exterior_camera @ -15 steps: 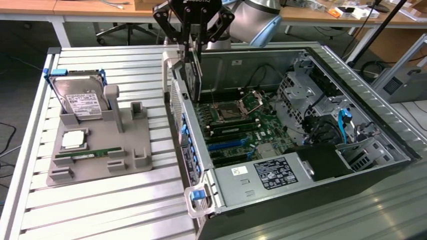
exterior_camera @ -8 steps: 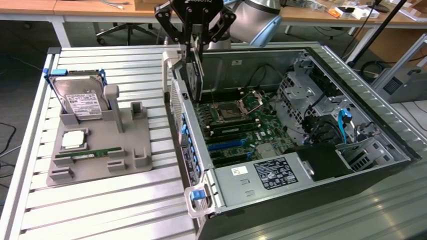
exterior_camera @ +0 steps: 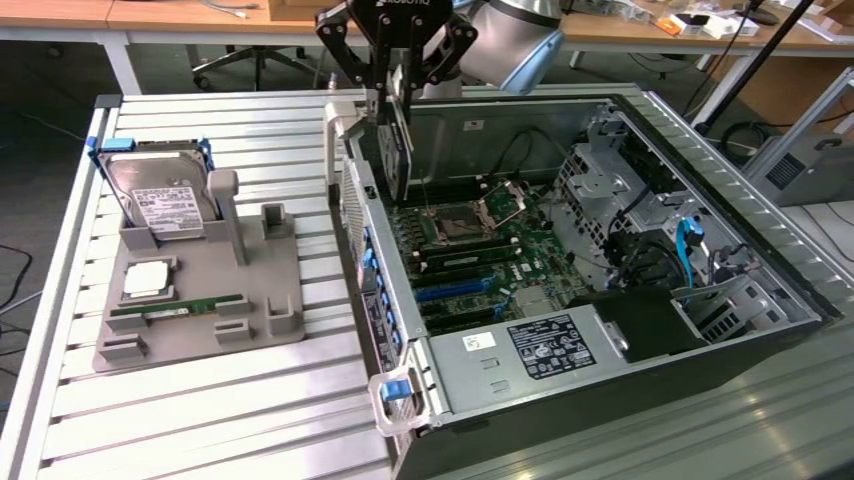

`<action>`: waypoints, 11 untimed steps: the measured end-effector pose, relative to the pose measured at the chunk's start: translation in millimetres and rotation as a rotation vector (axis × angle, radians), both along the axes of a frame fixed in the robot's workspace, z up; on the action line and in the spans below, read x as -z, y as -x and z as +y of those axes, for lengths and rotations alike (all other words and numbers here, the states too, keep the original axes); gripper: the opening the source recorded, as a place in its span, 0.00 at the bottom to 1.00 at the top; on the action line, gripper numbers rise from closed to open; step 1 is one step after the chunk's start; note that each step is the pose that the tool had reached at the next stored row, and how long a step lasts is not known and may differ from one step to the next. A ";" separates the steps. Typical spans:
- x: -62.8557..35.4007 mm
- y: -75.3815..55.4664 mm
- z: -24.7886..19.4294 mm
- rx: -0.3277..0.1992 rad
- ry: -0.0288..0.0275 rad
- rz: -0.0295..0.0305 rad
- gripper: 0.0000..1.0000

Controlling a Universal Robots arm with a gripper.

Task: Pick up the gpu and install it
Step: 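Pick up the gpu and move the gpu toward the slot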

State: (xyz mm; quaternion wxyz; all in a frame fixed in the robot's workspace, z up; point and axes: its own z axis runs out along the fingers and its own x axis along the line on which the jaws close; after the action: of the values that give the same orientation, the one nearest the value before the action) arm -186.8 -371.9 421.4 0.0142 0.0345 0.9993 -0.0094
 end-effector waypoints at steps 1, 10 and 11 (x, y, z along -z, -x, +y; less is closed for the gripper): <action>0.0 -0.5 0.0 0.000 0.0000 0.0000 0.27; 0.0 -6.4 0.0 0.000 0.0000 0.0000 0.27; 0.0 -6.9 0.0 0.000 0.0000 0.0000 0.27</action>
State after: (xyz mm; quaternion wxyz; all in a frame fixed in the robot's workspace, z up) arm -179.9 -371.9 421.4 0.0142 0.0345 0.9993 -0.0094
